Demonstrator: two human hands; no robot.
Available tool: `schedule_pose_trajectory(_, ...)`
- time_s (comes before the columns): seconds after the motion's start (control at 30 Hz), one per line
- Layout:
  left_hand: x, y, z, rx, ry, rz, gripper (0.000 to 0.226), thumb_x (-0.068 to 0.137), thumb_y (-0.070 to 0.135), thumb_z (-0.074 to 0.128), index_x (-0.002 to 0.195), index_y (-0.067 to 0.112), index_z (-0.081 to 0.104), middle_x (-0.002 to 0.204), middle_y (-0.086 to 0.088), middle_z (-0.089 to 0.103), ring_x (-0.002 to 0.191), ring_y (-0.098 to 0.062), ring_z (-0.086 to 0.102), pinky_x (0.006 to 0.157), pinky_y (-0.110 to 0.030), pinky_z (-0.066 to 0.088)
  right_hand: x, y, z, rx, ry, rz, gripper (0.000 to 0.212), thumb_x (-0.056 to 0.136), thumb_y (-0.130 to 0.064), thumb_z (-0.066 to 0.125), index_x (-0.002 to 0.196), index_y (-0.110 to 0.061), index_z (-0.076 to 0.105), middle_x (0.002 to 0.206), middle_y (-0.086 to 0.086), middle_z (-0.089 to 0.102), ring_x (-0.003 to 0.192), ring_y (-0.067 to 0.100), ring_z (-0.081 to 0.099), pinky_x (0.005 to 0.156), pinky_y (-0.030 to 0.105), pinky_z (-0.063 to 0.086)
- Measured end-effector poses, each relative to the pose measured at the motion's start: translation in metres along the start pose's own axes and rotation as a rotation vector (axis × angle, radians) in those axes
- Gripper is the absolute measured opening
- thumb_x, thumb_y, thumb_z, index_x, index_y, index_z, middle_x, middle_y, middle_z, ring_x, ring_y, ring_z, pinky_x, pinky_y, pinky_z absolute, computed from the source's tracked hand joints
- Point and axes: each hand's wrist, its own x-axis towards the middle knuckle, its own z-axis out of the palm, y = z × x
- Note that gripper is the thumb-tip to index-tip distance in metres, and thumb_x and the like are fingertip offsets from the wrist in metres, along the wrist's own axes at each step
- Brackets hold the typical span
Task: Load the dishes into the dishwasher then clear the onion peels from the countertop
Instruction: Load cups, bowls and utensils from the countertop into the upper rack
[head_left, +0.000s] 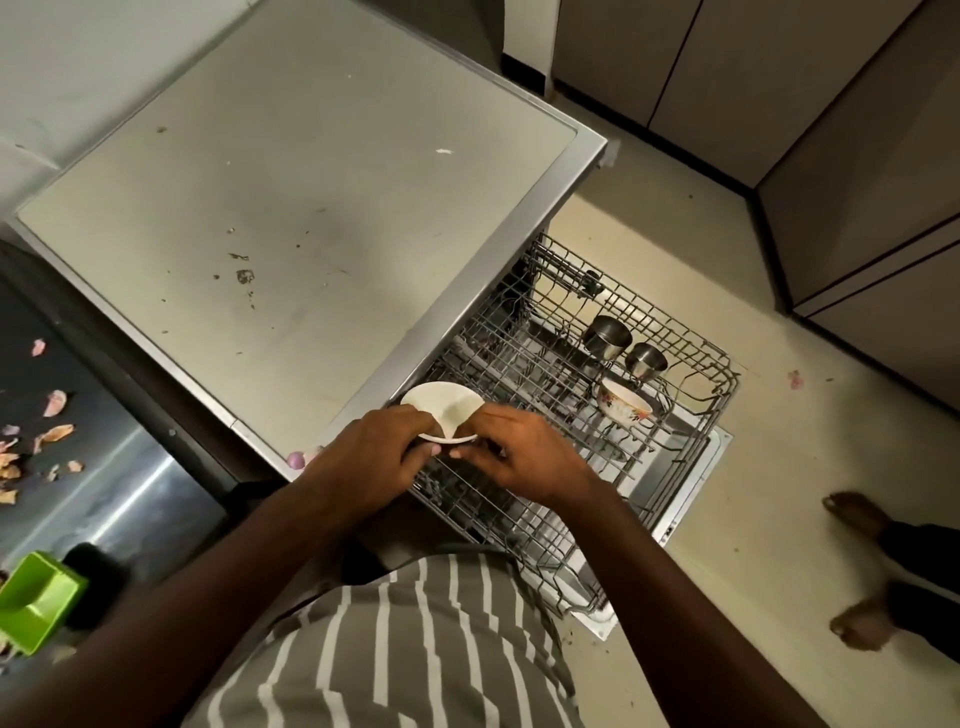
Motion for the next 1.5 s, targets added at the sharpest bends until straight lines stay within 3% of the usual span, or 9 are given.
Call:
schedule_pose_trajectory(0.17, -0.004, 0.005, -0.003, -0.103, 0.042, 0.028, 0.046, 0.096, 0.028, 0.07, 0.139, 0.029, 0.052, 0.133, 0.008, 0.061, 0.107, -0.007, 0.065, 0.09, -0.032, 0.058, 0.002, 0.007, -0.008, 0.091, 0.07, 0.171, 0.028, 0.1, -0.034, 0.065, 0.115, -0.011, 0.07, 0.102, -0.009, 0.063, 0.084, 0.005, 0.059, 0.074, 0.017, 0.05)
schedule_pose_trajectory(0.33, -0.009, 0.001, -0.014, -0.183, 0.098, -0.034, 0.038, 0.096, 0.031, 0.07, 0.133, 0.032, 0.058, 0.13, 0.014, 0.06, 0.105, -0.003, 0.067, 0.084, -0.035, 0.062, 0.001, 0.029, -0.01, 0.223, 0.166, 0.628, 0.024, 0.103, -0.025, 0.061, 0.122, -0.012, 0.065, 0.099, -0.002, 0.071, 0.079, 0.011, 0.071, 0.072, 0.035, 0.063)
schedule_pose_trajectory(0.53, -0.02, -0.01, -0.015, -0.091, 0.154, -0.072, 0.028, 0.096, 0.03, 0.072, 0.122, 0.03, 0.064, 0.122, 0.013, 0.064, 0.106, -0.003, 0.063, 0.089, -0.037, 0.058, 0.006, 0.079, -0.011, 0.158, 0.074, 0.896, 0.038, 0.103, -0.011, 0.058, 0.141, -0.01, 0.055, 0.102, 0.0, 0.067, 0.082, 0.017, 0.069, 0.063, 0.026, 0.057)
schedule_pose_trajectory(0.67, -0.024, -0.005, -0.017, 0.138, 0.203, -0.11, 0.053, 0.095, 0.033, 0.071, 0.142, 0.018, 0.053, 0.148, -0.005, 0.053, 0.136, -0.026, 0.049, 0.111, -0.046, 0.046, 0.015, 0.115, -0.005, 0.054, 0.013, 0.925, 0.052, 0.1, -0.007, 0.059, 0.151, -0.007, 0.046, 0.135, 0.012, 0.062, 0.105, 0.024, 0.065, 0.087, 0.035, 0.059)
schedule_pose_trajectory(0.77, -0.025, -0.007, -0.02, 0.325, -0.041, -0.257, 0.086, 0.098, 0.051, 0.06, 0.163, 0.013, 0.017, 0.171, -0.011, 0.016, 0.158, -0.026, 0.016, 0.126, -0.045, 0.028, 0.021, 0.136, -0.002, 0.056, 0.031, 0.954, 0.056, 0.097, -0.007, 0.062, 0.152, -0.008, 0.046, 0.141, 0.016, 0.06, 0.121, 0.032, 0.062, 0.1, 0.045, 0.057)
schedule_pose_trajectory(1.0, -0.026, -0.02, -0.034, 0.351, -0.264, -0.236, 0.1, 0.1, 0.056, 0.055, 0.165, 0.018, -0.01, 0.172, -0.007, -0.015, 0.16, -0.021, -0.005, 0.126, -0.041, 0.021, 0.034, 0.163, 0.005, -0.005, -0.057, 1.016, 0.059, 0.098, -0.012, 0.063, 0.154, -0.008, 0.044, 0.144, 0.021, 0.058, 0.124, 0.04, 0.061, 0.103, 0.052, 0.055)
schedule_pose_trajectory(1.17, -0.03, -0.022, -0.035, 0.294, -0.266, -0.222, 0.102, 0.099, 0.055, 0.058, 0.165, 0.019, -0.012, 0.172, -0.005, -0.018, 0.159, -0.019, -0.008, 0.126, -0.039, 0.019, 0.04, 0.168, 0.002, -0.01, -0.017, 1.046, 0.055, 0.096, -0.01, 0.065, 0.149, -0.01, 0.05, 0.137, 0.018, 0.062, 0.118, 0.037, 0.063, 0.1, 0.047, 0.055)
schedule_pose_trajectory(1.37, -0.033, -0.024, -0.032, 0.248, -0.236, -0.213, 0.102, 0.1, 0.052, 0.059, 0.165, 0.02, -0.012, 0.171, -0.004, -0.018, 0.159, -0.017, -0.011, 0.126, -0.039, 0.017, 0.043, 0.152, -0.006, 0.008, 0.009, 1.057, 0.035, 0.104, -0.014, 0.057, 0.139, -0.009, 0.054, 0.115, 0.01, 0.06, 0.072, 0.012, 0.055, 0.052, 0.024, 0.042)
schedule_pose_trajectory(1.5, -0.037, -0.027, -0.034, 0.191, -0.228, -0.194, 0.101, 0.1, 0.051, 0.059, 0.165, 0.022, -0.013, 0.171, -0.001, -0.019, 0.157, -0.013, -0.013, 0.126, -0.037, 0.014, 0.035, 0.147, -0.001, 0.0, 0.061, 0.973, 0.046, 0.102, -0.013, 0.059, 0.146, -0.02, 0.053, 0.121, 0.007, 0.063, 0.074, 0.02, 0.065, 0.056, 0.029, 0.052)
